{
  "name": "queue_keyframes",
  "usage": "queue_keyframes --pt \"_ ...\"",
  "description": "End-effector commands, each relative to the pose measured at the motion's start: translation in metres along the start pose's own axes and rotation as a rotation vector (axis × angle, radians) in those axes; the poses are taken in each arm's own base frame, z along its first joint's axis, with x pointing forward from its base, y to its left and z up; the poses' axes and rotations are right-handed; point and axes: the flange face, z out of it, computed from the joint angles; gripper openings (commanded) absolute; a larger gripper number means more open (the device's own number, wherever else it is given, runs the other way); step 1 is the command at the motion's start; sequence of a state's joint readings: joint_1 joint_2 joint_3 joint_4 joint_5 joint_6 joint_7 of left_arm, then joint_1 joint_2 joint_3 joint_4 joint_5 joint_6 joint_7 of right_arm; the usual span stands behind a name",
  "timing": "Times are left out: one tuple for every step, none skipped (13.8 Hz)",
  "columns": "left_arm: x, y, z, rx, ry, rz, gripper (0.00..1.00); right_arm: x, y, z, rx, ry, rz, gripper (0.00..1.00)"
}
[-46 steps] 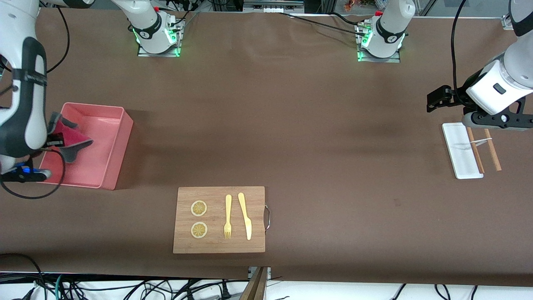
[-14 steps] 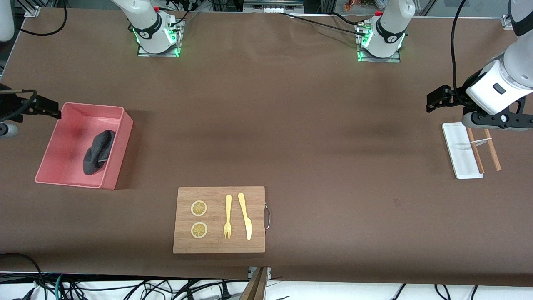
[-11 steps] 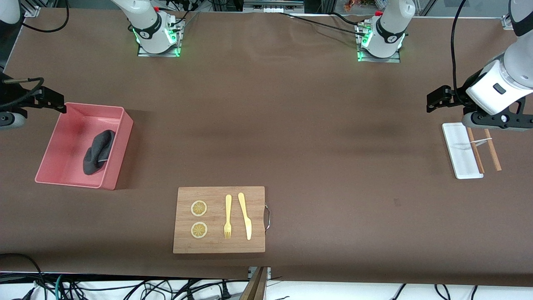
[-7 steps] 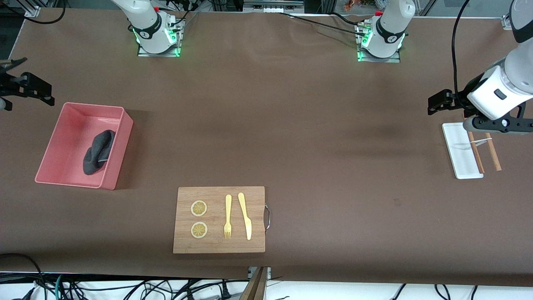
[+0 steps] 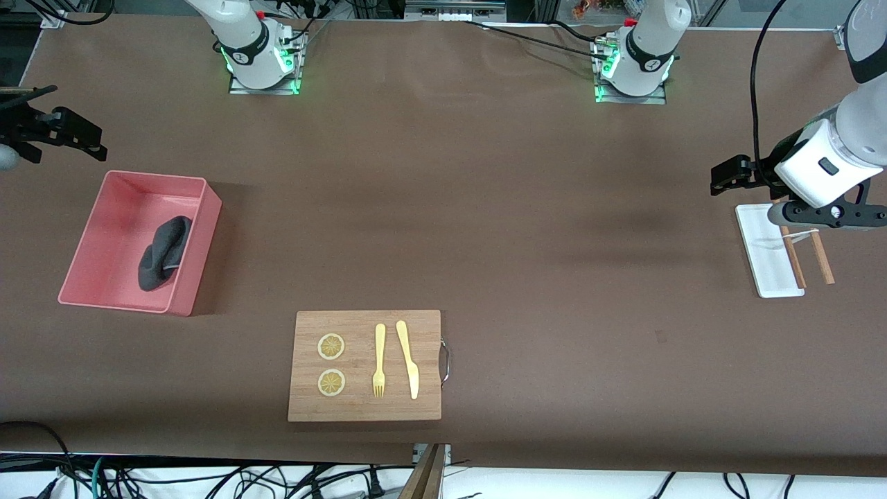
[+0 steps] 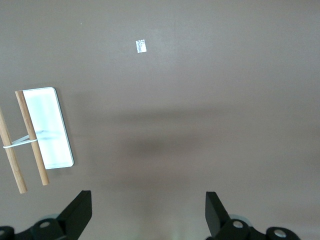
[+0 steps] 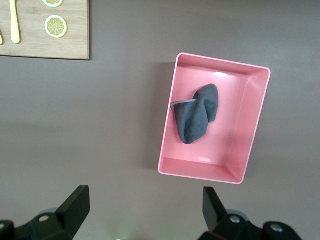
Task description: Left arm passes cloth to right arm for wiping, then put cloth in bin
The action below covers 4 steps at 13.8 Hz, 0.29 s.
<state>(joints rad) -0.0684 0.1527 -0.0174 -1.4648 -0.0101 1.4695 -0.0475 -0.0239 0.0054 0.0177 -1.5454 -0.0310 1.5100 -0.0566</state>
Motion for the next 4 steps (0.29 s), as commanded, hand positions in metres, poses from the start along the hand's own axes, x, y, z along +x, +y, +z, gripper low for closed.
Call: queue_keyframes --pt "-0.0045 0.0001 -0.0072 0.011 -0.003 0.025 1.0 -0.0076 -0.0049 0.0002 0.015 -0.012 0.036 1.0" --pt "-0.0077 0.0009 -0.0099 0.011 0.0 0.026 1.0 -0.0034 -0.0029 0.0039 0.017 -0.032 0.032 1.0" --pt "-0.0098 0.001 -0.0065 0.01 -0.008 0.027 1.0 0.001 -0.0024 0.0036 0.018 -0.04 0.029 1.0" --pt "-0.0134 0.0009 -0.0076 0.011 -0.005 0.025 1.0 0.0007 -0.0023 0.0016 0.018 -0.041 0.029 1.0"
